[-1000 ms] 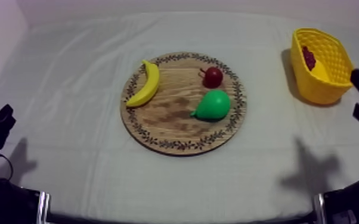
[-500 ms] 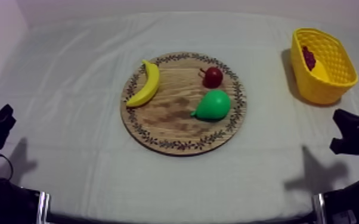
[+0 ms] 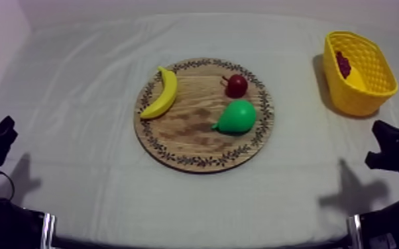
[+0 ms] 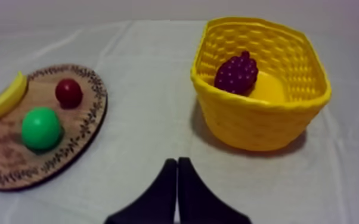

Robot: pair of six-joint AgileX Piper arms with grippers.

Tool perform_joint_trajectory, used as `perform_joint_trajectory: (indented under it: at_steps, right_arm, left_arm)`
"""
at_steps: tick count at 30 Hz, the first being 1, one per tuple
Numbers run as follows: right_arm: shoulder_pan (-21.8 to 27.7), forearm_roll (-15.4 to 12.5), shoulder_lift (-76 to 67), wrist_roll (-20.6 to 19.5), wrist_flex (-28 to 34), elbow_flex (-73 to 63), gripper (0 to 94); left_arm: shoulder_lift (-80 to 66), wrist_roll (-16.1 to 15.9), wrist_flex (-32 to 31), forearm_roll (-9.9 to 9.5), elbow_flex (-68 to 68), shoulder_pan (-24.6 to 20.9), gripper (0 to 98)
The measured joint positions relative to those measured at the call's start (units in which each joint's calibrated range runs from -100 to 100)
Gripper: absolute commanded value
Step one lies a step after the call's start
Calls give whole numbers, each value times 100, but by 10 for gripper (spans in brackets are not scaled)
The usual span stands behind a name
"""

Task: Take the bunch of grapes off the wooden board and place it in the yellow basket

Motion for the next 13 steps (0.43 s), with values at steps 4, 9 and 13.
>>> perform_joint_trajectory:
  at_steps: [4,9,13]
  right_arm:
    - [0,5,0,528,-8,7,2]
    - [0,7,0,768,-8,7,2]
    - [0,7,0,745,-8,7,2]
  left_arm:
    - [0,0,0,0,0,0,1]
    - [0,0,0,0,0,0,1]
    - [0,0,0,0,0,0,1]
